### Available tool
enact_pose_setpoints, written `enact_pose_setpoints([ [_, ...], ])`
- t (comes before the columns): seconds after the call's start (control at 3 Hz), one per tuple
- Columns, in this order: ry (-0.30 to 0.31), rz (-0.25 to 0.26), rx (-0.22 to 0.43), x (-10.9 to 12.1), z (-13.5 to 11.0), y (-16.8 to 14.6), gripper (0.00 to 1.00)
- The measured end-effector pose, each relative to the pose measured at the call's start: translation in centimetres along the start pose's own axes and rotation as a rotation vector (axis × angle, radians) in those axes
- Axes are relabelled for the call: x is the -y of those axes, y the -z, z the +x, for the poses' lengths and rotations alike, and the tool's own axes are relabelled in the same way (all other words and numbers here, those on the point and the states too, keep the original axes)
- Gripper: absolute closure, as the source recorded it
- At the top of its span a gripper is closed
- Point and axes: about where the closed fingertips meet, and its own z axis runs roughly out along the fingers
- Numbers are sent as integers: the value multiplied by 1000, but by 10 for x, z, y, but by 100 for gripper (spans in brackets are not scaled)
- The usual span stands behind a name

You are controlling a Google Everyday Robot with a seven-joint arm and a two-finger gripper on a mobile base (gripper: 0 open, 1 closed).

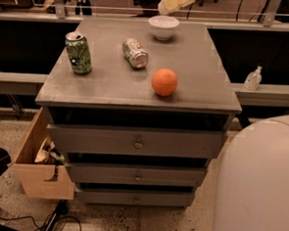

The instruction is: Place 7up can upright

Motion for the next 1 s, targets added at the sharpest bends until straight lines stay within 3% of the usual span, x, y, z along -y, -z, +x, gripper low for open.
enact_pose_setpoints([
  [0.33,-11,5,4,1,0,0,0],
  [0.67,-156,66,51,18,-1,-2,0],
  [1.0,-293,179,77,37,-5,-17,0],
])
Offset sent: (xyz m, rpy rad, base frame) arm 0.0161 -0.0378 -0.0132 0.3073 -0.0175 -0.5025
